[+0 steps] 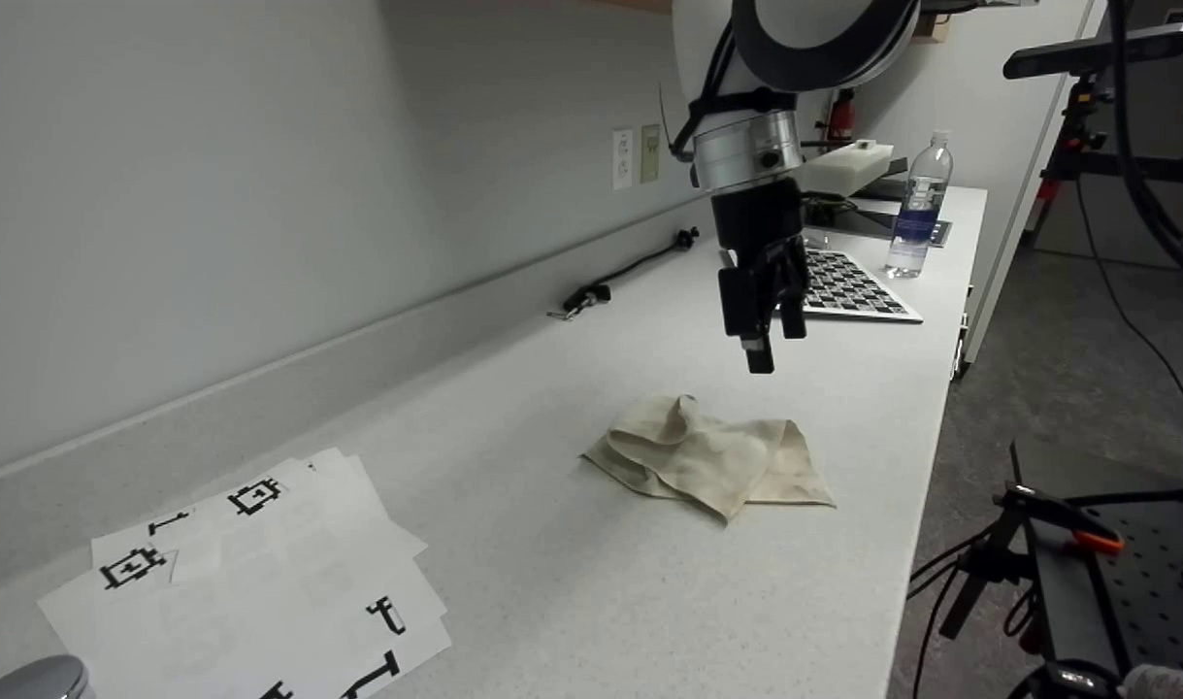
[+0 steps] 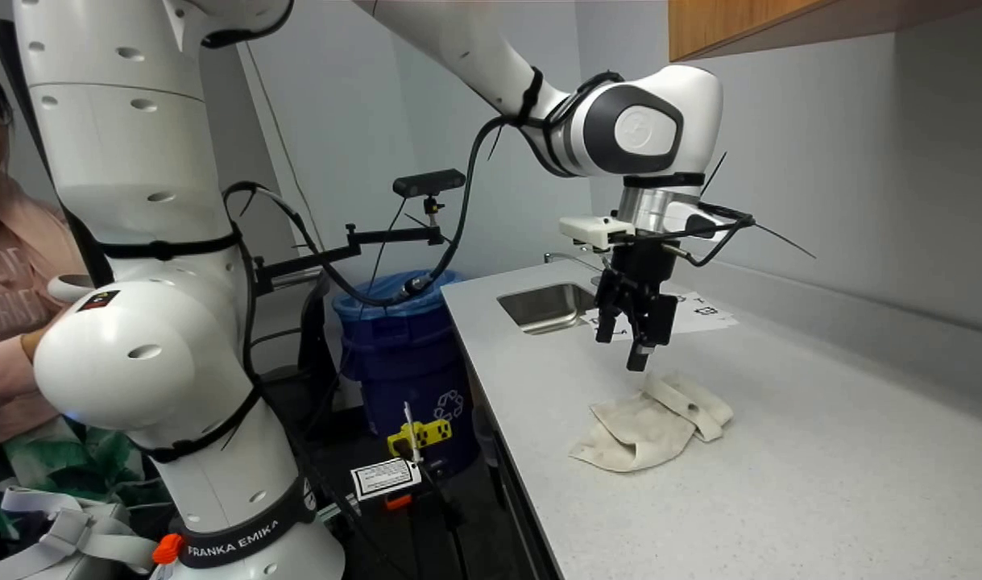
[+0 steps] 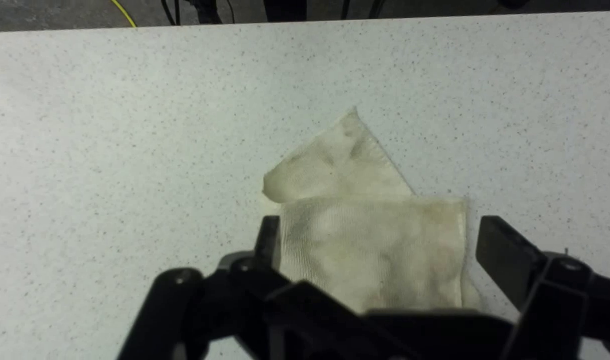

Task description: Use the towel to wipe the surface

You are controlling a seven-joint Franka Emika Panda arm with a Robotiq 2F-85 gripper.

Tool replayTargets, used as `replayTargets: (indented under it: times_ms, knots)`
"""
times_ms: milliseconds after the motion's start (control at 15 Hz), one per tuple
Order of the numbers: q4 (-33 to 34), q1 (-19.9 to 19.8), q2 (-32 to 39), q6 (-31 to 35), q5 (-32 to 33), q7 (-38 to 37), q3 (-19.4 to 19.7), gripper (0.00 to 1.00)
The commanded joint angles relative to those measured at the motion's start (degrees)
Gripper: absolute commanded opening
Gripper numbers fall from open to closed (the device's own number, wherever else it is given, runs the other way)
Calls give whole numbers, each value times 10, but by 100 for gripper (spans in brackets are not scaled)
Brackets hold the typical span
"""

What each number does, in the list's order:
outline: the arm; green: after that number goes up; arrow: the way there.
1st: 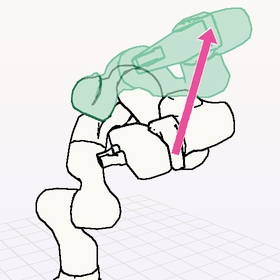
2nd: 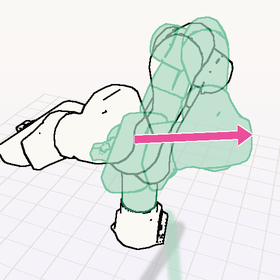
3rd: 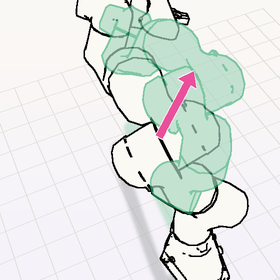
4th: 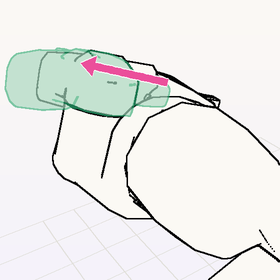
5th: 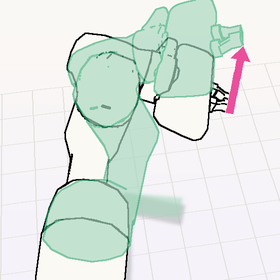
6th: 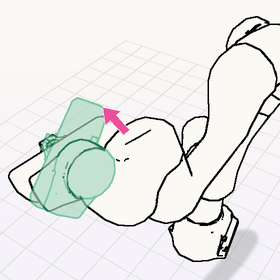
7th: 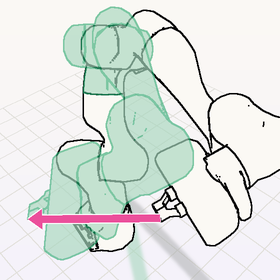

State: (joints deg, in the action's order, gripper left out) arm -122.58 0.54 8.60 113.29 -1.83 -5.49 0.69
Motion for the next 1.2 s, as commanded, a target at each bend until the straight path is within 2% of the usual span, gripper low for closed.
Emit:
replayTargets:
  times_ms: [0, 333, 667, 933, 1133]
  knots:
    - [2, -3, 11, 22, -3, 5, -1, 100]
    - [6, -7, 65, 119, -2, 37, -1, 100]
    - [11, -21, 119, 196, -37, 78, -11, 100]
    - [25, -24, 140, 222, -65, 114, -24, 100]
    - [39, -18, 155, 231, -59, 115, -26, 100]
